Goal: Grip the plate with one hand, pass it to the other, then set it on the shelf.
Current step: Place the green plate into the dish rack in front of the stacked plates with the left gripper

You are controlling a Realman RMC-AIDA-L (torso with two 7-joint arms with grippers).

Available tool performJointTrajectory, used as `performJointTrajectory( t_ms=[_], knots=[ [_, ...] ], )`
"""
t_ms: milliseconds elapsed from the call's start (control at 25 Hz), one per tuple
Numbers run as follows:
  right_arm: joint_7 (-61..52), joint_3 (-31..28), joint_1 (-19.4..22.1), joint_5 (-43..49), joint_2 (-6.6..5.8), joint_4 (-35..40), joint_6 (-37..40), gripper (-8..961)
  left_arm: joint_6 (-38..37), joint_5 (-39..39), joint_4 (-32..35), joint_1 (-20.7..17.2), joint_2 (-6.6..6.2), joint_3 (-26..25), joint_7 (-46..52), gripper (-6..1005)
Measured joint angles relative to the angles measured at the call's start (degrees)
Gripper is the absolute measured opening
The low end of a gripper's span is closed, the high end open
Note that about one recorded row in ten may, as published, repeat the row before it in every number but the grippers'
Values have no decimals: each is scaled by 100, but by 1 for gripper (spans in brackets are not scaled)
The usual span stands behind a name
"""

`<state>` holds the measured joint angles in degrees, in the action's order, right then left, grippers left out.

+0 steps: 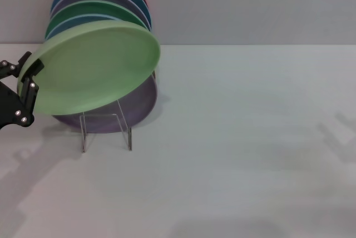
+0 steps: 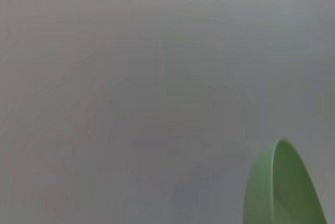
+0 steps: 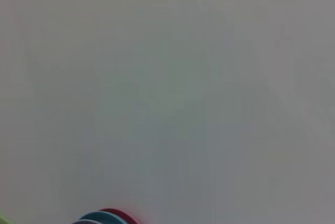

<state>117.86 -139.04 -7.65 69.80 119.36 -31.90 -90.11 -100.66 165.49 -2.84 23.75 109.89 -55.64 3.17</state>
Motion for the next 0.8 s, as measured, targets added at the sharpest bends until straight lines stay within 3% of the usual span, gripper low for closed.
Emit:
performJointTrajectory(
  t_ms=[800],
  knots=[
    [0, 0, 18, 34, 9, 8, -222, 641, 370, 2, 201, 174, -63, 374, 17, 88]
  ],
)
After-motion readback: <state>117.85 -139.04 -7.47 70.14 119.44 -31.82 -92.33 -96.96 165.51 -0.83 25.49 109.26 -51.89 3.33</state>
